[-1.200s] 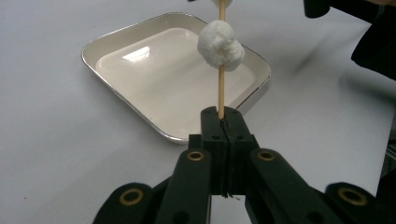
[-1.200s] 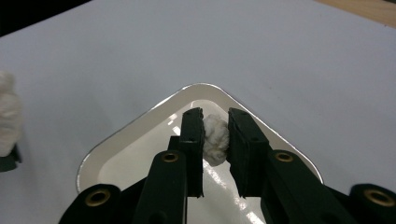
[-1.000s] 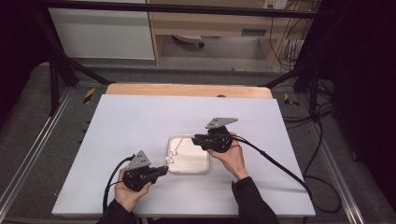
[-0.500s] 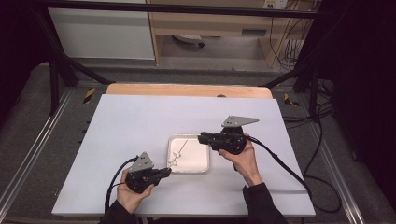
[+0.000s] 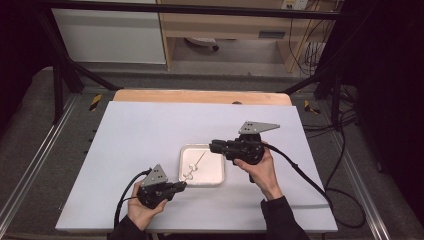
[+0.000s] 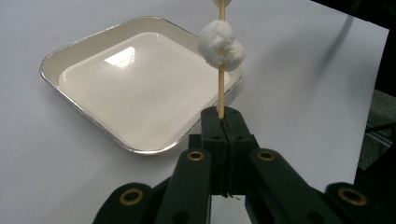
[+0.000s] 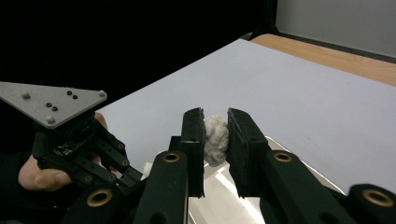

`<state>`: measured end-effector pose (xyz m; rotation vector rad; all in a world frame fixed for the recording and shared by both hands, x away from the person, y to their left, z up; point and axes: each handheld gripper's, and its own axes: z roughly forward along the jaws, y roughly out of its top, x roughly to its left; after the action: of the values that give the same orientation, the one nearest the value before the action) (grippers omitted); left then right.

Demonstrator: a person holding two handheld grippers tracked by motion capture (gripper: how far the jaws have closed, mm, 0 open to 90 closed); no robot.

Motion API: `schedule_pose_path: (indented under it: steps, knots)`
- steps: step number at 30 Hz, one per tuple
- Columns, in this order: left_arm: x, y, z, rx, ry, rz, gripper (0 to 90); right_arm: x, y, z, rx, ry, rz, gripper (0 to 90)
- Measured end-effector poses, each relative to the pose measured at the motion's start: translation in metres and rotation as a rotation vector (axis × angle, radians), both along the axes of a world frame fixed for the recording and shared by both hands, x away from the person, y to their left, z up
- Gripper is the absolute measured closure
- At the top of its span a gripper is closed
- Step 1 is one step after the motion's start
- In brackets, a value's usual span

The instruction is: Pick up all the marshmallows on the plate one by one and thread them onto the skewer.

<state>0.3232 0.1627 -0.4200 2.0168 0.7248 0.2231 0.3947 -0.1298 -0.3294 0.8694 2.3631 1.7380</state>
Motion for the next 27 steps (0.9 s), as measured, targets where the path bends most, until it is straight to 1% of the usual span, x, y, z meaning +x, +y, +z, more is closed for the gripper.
schedule_pose_path:
  steps: [3,9,14,18,24,27]
  knots:
    - [-0.001,0.0,0.001,-0.003,-0.003,0.0,88.8,0.001,0.003,-0.002,0.014,0.011,0.01,77.2]
    - [-0.001,-0.001,0.001,-0.002,-0.006,-0.005,88.8,0.003,0.008,-0.008,0.013,0.025,0.021,77.4]
    - [-0.001,-0.001,0.001,-0.001,-0.01,-0.004,88.8,0.003,0.01,-0.009,0.031,0.038,0.028,77.5]
    - [-0.001,-0.001,0.001,0.001,-0.009,-0.003,88.8,0.003,0.011,-0.01,0.03,0.045,0.029,77.6]
    - [-0.002,-0.001,0.001,-0.007,-0.017,-0.002,88.8,0.005,0.011,-0.011,0.039,0.045,0.029,77.9]
    - [-0.002,-0.001,0.001,-0.008,-0.016,-0.004,88.8,0.006,0.009,-0.009,0.034,0.038,0.019,78.0]
